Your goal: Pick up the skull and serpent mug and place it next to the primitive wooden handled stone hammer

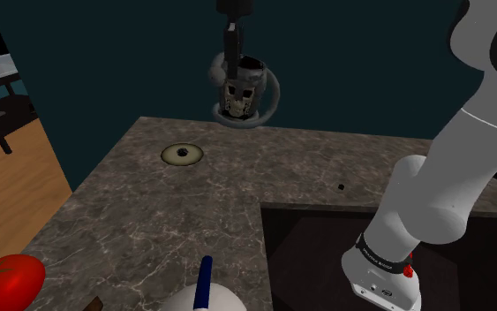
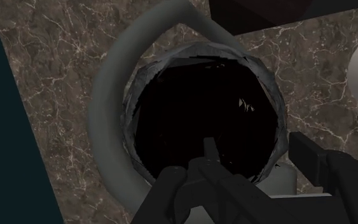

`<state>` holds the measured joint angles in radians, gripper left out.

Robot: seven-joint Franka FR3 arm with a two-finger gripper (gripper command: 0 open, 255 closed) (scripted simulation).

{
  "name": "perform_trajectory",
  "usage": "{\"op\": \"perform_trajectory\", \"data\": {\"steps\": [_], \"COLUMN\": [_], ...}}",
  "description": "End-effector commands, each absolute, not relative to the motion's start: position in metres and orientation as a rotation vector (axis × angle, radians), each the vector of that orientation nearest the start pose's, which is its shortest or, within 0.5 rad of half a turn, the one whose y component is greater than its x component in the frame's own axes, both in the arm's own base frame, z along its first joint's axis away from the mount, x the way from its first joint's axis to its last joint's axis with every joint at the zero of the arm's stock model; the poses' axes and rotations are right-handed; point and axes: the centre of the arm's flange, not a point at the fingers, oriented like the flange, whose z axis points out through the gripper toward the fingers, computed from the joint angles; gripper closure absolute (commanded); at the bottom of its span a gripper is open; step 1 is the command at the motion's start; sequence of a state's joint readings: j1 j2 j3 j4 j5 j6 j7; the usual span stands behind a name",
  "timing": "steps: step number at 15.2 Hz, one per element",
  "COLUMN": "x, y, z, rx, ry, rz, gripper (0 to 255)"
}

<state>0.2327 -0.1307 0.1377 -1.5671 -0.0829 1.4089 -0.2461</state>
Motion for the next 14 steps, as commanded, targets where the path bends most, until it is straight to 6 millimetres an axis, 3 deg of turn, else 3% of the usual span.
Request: {"op": "perform_trajectory", "data": {"steps": [1,14], "x": [0.459,0.441], "y": [0.204,0.374], "z": [0.680,0.680], "rx": [-3.098,-3.098], "ry": [-0.960,-0.960], "rz": [0.032,0.032], "gripper": [255,255]}}
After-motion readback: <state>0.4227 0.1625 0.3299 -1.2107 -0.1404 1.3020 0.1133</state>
